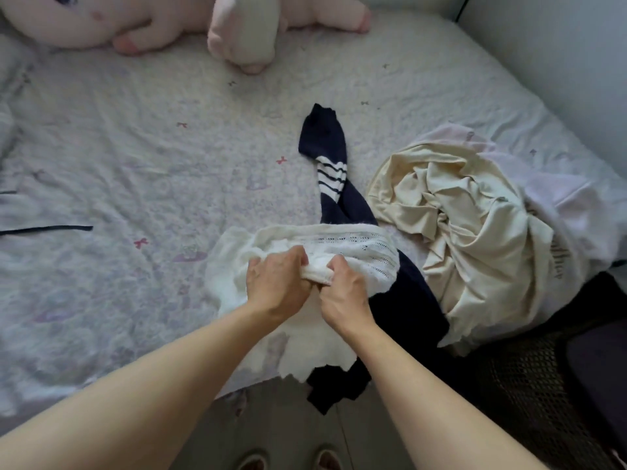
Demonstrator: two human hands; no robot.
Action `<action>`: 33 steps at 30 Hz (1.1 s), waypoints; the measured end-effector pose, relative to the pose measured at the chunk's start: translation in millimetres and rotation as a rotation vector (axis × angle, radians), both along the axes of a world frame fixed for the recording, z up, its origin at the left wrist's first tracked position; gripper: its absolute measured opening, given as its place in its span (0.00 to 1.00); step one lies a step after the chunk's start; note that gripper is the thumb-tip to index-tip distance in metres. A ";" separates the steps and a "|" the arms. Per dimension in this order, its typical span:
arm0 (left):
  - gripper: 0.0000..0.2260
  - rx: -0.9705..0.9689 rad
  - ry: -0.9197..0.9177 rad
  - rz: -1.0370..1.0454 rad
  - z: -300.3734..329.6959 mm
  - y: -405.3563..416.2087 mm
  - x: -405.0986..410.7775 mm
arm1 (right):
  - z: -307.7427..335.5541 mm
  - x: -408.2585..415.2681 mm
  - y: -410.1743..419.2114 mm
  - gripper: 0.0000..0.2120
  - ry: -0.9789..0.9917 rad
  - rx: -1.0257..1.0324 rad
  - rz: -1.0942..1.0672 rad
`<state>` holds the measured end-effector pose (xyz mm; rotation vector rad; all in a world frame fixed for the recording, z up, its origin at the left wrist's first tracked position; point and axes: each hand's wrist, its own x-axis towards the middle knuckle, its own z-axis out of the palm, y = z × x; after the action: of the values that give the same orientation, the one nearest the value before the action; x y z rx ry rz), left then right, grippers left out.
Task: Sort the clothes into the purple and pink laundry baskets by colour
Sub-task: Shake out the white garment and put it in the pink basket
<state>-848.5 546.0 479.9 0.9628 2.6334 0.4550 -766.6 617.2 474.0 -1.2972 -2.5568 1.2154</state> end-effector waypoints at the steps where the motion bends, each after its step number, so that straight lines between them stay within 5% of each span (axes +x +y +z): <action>1: 0.10 0.040 0.019 0.003 13.0 -1.5 -0.8 | 14.6 0.4 0.4 0.08 0.032 -0.001 -0.030; 9: 0.18 0.076 0.006 -0.235 91.3 -16.9 8.7 | 126.0 23.7 2.9 0.15 0.256 0.152 -0.198; 15: 0.08 0.295 -0.212 -0.209 154.5 -6.4 21.4 | 190.3 56.5 6.4 0.11 0.387 0.202 -0.265; 20: 0.09 0.610 -0.754 -0.097 221.6 9.3 55.6 | 233.6 92.0 0.0 0.37 0.362 0.065 -0.136; 25: 0.05 0.621 -0.824 -0.020 277.0 32.0 88.0 | 281.4 132.9 -0.6 0.54 0.182 0.198 -0.030; 26: 0.05 0.622 -0.857 -0.023 288.1 36.2 94.6 | 290.7 141.8 0.6 0.49 0.204 0.238 -0.039; 30: 0.07 0.624 -0.866 -0.093 320.6 41.6 113.3 | 324.0 169.8 11.5 0.06 0.360 0.461 -0.223; 33: 0.20 0.695 -0.895 -0.263 342.4 37.3 131.0 | 346.5 185.4 21.4 0.06 0.400 0.417 -0.324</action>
<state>-717.5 583.3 822.3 0.9415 1.5247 1.3928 -581.2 638.5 820.5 -1.1692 -2.0677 0.7361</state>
